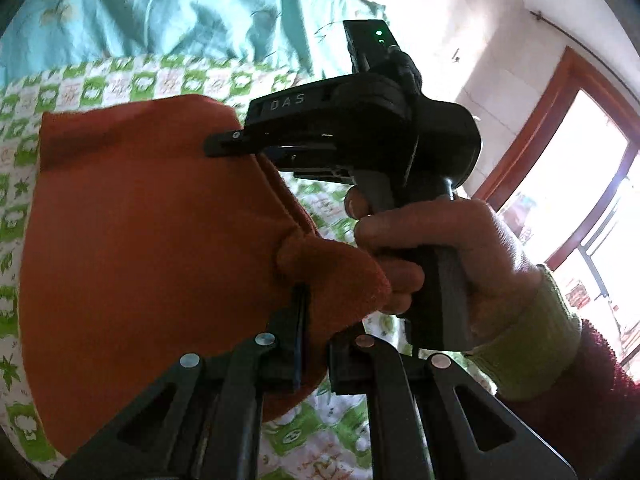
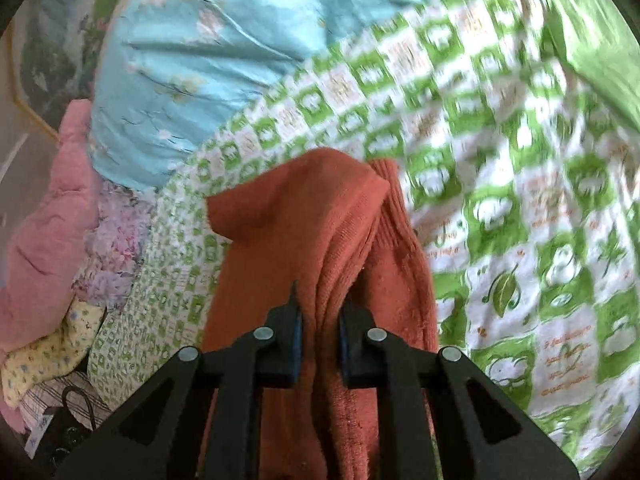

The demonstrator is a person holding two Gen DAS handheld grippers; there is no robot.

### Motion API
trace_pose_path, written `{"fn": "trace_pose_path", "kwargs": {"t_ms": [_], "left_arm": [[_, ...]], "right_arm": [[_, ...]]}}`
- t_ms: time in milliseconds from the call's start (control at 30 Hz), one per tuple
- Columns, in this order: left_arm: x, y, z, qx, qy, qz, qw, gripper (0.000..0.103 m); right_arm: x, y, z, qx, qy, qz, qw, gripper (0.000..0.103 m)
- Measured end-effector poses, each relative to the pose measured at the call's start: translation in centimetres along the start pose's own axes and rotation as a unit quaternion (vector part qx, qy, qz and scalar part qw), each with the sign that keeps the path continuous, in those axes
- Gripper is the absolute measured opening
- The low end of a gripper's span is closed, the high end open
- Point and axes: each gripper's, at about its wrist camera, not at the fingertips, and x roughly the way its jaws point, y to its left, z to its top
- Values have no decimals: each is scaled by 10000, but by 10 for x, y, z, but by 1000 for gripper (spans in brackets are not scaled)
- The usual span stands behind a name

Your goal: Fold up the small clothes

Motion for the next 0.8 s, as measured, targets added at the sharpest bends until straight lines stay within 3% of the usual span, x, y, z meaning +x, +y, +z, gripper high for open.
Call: {"fn": "trace_pose_path", "kwargs": {"t_ms": [167,333,400,533,667,800], "left_arm": [[15,3,-3,-147,224,-88,9996,9],[11,12,-10,-337,516,-266,9977,24],[-6,14,-15,-273,546,-303,9977,38],[-45,30,-24,-469,521,-439,9966,50],[-84,69,-24,-901,285,-121,9955,64],[-97,116,-22,-1406,193,135,9898,68]], "right_arm": [[3,-6,1,0,11,-244,9997,15],[7,-18,-8,63,27,-425,9991,22],[-1,-15,-13,3,-64,-605,9981,32],[-20,-14,-25,-23,-182,-870,9960,55],[-31,-19,-41,84,-125,-740,9971,59],[-32,-33,-55,446,137,-233,9986,60]]}}
